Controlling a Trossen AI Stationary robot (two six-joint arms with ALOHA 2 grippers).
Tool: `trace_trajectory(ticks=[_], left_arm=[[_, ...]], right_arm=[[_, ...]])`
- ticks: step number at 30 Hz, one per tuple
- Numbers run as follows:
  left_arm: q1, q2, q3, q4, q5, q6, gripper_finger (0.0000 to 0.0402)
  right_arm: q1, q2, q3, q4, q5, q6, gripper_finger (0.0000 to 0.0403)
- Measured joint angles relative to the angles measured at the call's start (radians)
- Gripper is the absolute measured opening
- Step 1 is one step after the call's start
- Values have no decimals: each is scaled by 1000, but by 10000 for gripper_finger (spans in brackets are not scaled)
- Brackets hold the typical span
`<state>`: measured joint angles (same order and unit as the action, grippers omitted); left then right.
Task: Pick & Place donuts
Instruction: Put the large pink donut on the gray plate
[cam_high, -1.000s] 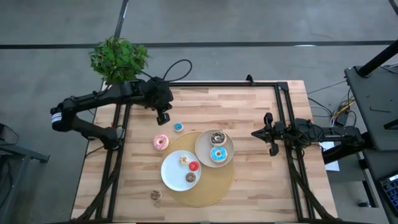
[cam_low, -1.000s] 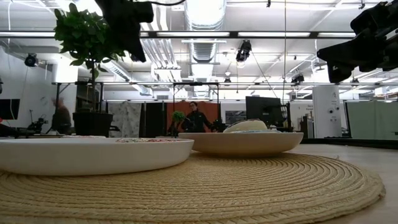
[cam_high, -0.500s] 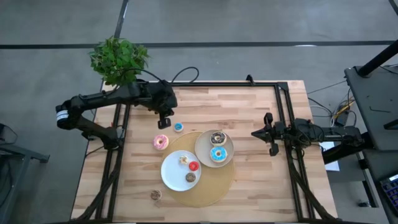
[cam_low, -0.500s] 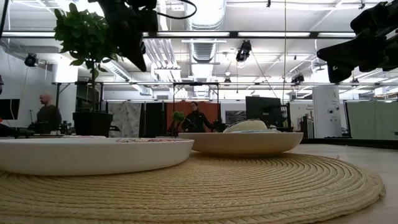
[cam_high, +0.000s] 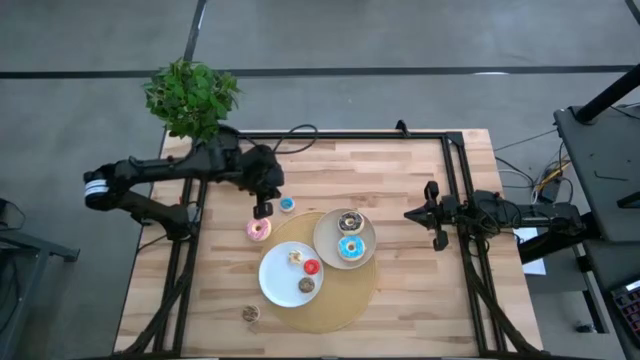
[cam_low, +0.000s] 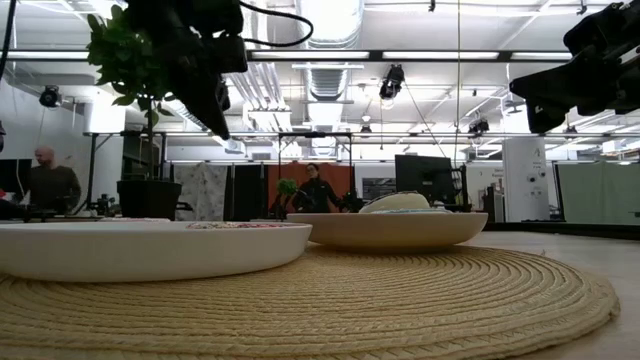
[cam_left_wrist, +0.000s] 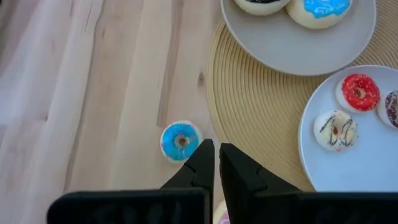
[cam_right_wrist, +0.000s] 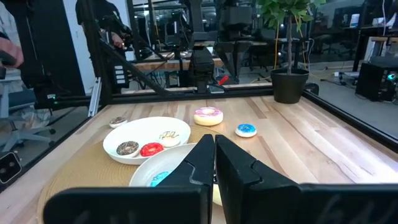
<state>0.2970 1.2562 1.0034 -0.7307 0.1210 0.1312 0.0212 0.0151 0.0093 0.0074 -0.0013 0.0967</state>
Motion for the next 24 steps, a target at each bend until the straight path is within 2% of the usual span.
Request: trace_trajectory(ticks=[5, 11, 16, 24], left_arm=[[-2, -28, -60, 90, 47, 1, 1], [-2, -33, -80, 110, 87, -32, 14], [-2, -33, -89, 111, 88, -31, 70], [-2, -34, -124, 120, 87, -33, 191]], right_arm=[[0, 0, 0, 0, 0, 4, 9], [0, 0, 0, 0, 0, 4, 9], [0, 0, 0, 0, 0, 2, 9], [0, 0, 0, 0, 0, 4, 9]])
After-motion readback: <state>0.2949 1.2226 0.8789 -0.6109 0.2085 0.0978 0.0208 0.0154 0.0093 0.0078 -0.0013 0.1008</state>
